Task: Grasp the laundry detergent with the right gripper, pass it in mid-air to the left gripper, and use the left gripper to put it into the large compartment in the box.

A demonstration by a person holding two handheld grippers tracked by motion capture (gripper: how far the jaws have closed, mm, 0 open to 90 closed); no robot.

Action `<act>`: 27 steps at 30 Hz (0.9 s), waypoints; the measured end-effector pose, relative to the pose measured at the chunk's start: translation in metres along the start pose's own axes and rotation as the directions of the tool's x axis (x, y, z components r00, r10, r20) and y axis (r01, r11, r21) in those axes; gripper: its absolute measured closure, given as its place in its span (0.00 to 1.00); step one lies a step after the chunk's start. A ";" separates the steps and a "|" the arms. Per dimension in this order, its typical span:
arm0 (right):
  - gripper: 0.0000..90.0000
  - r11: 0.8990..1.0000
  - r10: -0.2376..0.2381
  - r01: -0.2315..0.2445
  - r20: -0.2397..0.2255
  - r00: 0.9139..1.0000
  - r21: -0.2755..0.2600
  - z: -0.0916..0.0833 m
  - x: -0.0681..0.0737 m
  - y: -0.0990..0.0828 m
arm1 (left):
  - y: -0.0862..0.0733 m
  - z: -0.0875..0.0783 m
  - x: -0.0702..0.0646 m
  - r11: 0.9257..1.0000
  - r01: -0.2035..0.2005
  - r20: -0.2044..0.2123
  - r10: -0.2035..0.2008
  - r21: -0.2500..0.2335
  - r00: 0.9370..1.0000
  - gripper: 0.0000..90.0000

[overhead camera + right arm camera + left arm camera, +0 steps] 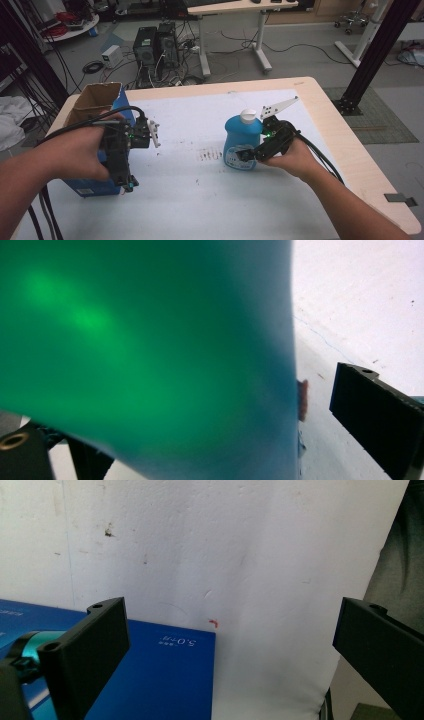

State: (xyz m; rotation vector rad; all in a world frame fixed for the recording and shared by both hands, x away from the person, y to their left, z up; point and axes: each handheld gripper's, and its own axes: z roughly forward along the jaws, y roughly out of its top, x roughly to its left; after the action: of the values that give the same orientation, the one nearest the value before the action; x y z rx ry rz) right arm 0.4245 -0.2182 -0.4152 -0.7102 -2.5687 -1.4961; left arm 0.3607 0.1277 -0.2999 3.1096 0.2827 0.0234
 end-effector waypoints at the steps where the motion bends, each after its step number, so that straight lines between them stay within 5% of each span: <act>1: 0.08 1.000 0.000 0.000 -0.002 1.000 0.000 0.000 0.000 0.000 | 0.000 0.000 0.000 1.000 0.000 0.000 0.000 0.000 1.000 0.02; 27: 0.22 0.999 -0.045 0.045 0.018 0.999 -0.012 0.000 0.001 0.000 | -0.003 0.002 0.001 1.000 0.009 0.003 -0.009 0.001 1.000 0.02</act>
State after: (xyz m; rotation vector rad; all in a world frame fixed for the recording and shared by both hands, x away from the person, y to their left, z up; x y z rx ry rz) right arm 0.4238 -0.2180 -0.4149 -0.6740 -2.6079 -1.5267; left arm 0.3612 0.1309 -0.3020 3.1085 0.2972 0.0189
